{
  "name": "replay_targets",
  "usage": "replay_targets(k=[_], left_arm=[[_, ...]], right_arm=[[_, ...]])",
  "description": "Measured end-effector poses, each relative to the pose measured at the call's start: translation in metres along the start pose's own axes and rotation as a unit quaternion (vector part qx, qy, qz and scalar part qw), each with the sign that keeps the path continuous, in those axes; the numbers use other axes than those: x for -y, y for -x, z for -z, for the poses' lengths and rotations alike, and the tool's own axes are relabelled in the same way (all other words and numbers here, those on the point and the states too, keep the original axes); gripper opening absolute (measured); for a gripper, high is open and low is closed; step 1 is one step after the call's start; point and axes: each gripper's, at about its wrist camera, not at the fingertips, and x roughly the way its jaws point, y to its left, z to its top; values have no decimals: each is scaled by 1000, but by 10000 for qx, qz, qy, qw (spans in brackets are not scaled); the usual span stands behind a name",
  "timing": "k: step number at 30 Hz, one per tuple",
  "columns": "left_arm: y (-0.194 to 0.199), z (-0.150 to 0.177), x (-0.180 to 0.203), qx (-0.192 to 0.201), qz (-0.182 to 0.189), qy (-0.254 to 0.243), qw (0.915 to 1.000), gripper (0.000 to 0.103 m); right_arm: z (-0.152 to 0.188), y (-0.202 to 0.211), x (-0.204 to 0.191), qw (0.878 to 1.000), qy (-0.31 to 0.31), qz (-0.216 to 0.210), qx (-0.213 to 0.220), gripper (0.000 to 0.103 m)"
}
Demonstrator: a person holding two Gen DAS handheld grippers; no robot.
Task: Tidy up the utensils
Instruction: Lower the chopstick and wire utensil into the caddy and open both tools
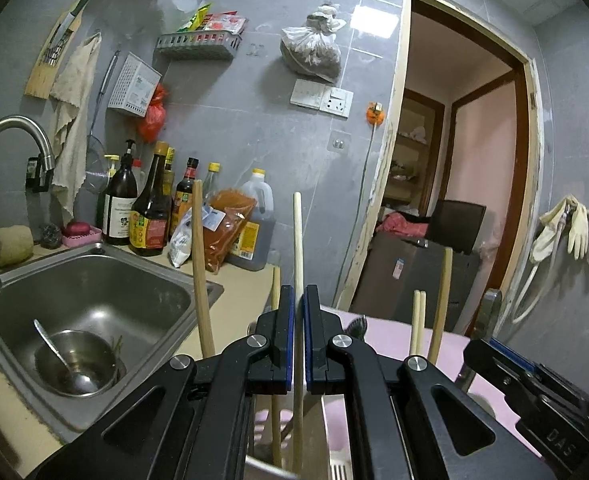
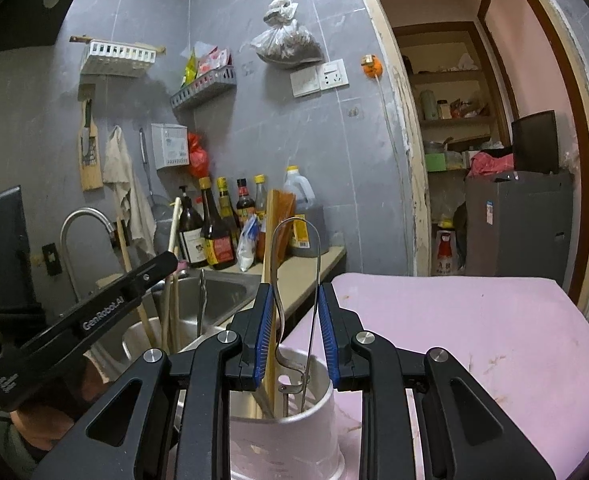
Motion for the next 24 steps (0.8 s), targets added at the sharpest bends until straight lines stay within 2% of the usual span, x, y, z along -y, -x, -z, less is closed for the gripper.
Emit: replay_targets(k=[6,18,21,24], left_arm=[[4,6,-1,-334,12,30,9994,2],[12,7,0,-583,18,-45,9983,3],[14,6,2,-578,30,-73,9983,4],[18,6,5,-564,40,-131,9983,11]], right_arm=[[4,0,-1,9999,18,-29,-112,21],[7,3,0,9997,0,-73,-228,23],[6,5,0,9998,-5,-77,-171,26],[3,10,1,9999,-25,-73,-89,28]])
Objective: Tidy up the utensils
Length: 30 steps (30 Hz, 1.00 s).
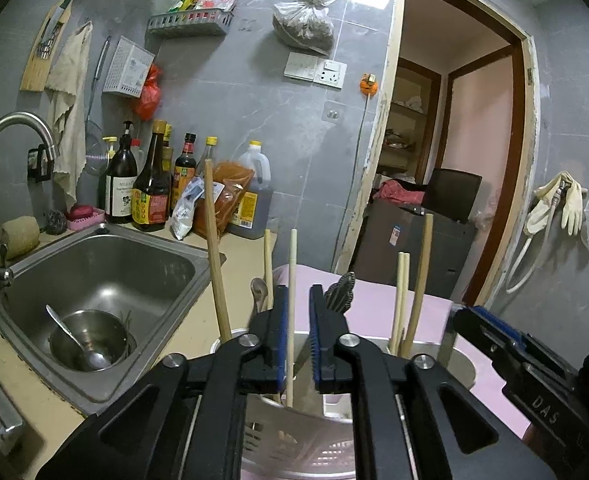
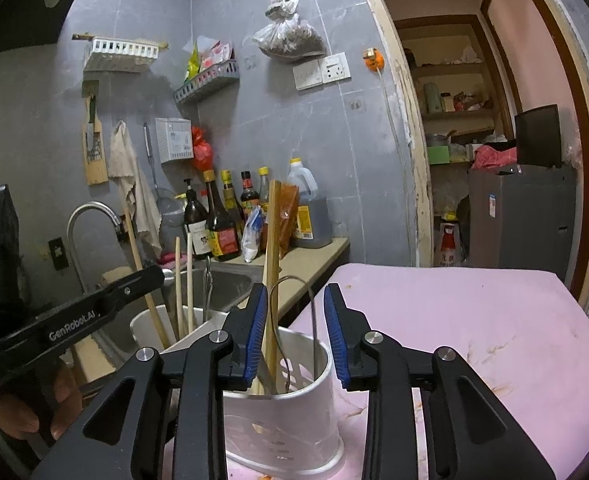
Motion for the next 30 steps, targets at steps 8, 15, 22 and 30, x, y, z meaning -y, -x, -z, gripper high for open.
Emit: replay_targets(k=[8,15,22,30], left_arm=[[14,-2,14,89,149,-104,9998,28],[23,-1,33,134,313,-239,9991,45],[34,5,52,106,501,-305,9982,61],[48,13,70,77,654,-378,9971,91]], right_arm=[[-11,24,8,9994,-54,179,282,36],[-16,51,20,9980,-103,415,473,48],[-17,85,35,9959,-73,733,531,61],[-15,120,48,9929,-2,1037,577,79]])
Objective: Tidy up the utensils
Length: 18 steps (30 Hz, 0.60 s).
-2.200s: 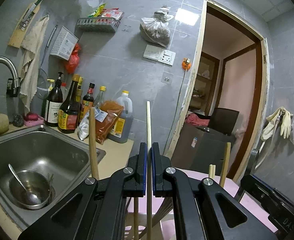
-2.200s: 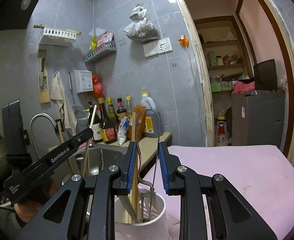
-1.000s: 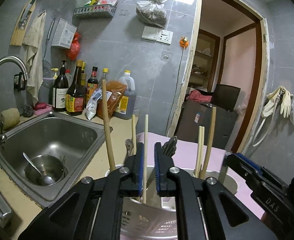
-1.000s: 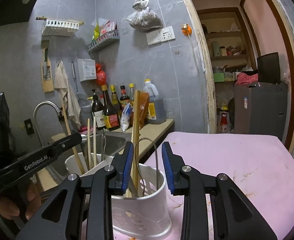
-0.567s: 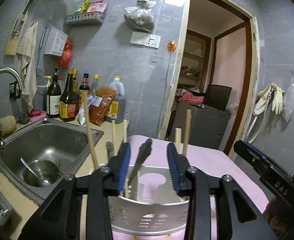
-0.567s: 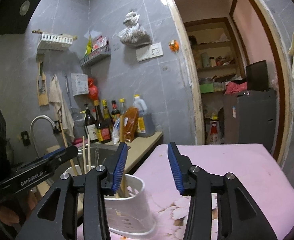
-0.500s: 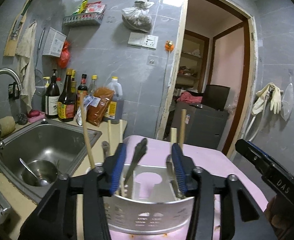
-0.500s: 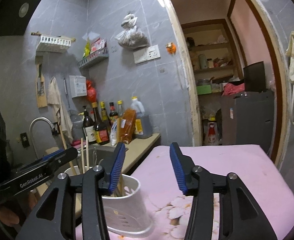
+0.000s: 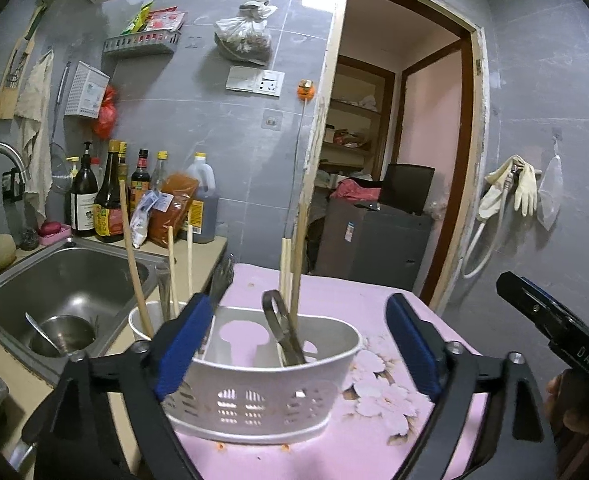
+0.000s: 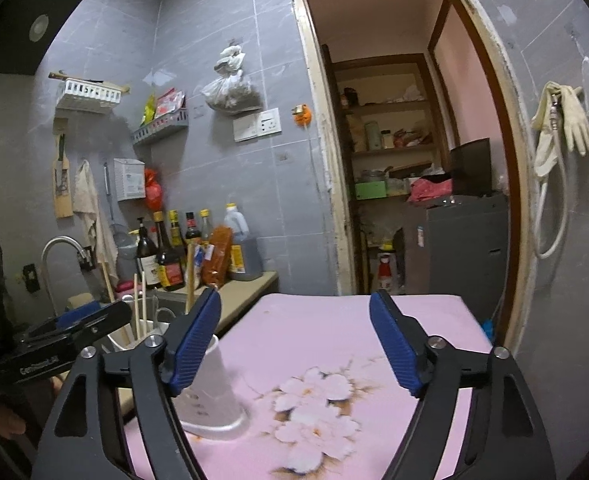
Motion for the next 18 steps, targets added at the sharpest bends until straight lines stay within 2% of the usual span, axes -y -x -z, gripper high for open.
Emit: replay_targets(k=[2,4,6,13,18], left_arm=[[4,3,3,4,45,32,10000,99],[8,6,5,-21,74,87,9999,100],[11,10,6,-35,115,138,9998,101],[28,27,14,-150,94,180,9997,101],[41,41,27,-157,-231,51,9996,101]], right_arm=[[1,8,4,10000,45,58,-4,84],[2,15,6,9999,88,109,-8,90],[4,20,9,9998,111,129,-35,101],[13,46,16,9991,228,364,-36,103],[25,61,15,9983,263,514,-127,103]])
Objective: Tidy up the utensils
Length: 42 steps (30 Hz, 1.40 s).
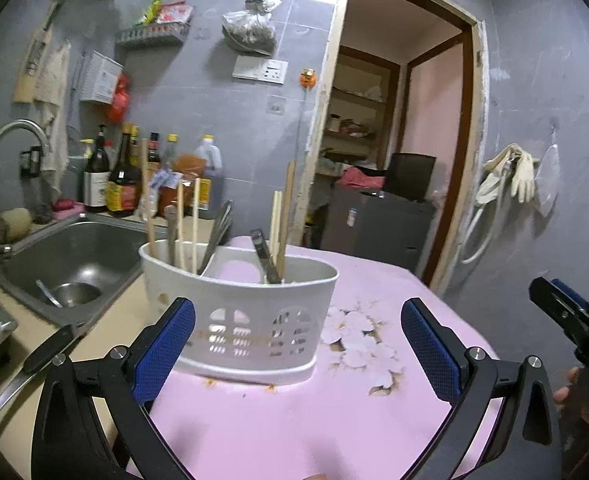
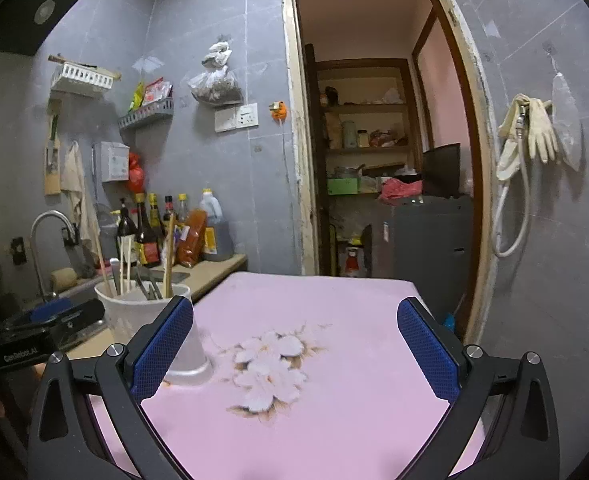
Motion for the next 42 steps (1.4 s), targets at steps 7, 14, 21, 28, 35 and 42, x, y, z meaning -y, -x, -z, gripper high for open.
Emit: replay_targets(k=[7,14,21,28,35,42], left_arm=[[12,20,8,-48,-365,-147,9992,101],[21,38,7,5,-507,-229,9985,101],[25,42,2,93,-530,-186,9984,101],[28,45,1,88,-490,-191,9986,101],[28,45,2,40,-462,-219,9987,101],[28,45,1,49,-466,-217,9987,101]], right_arm=[[16,18,0,9997,16,227,-36,103],[31,25,0,9993,73,361,-74,103],[37,30,0,9991,55,417,-6,103],[37,30,0,9990,60,439,-23,103],[37,31,0,9990,70,448,-30,103],[37,31,0,9990,71,445,-34,103]])
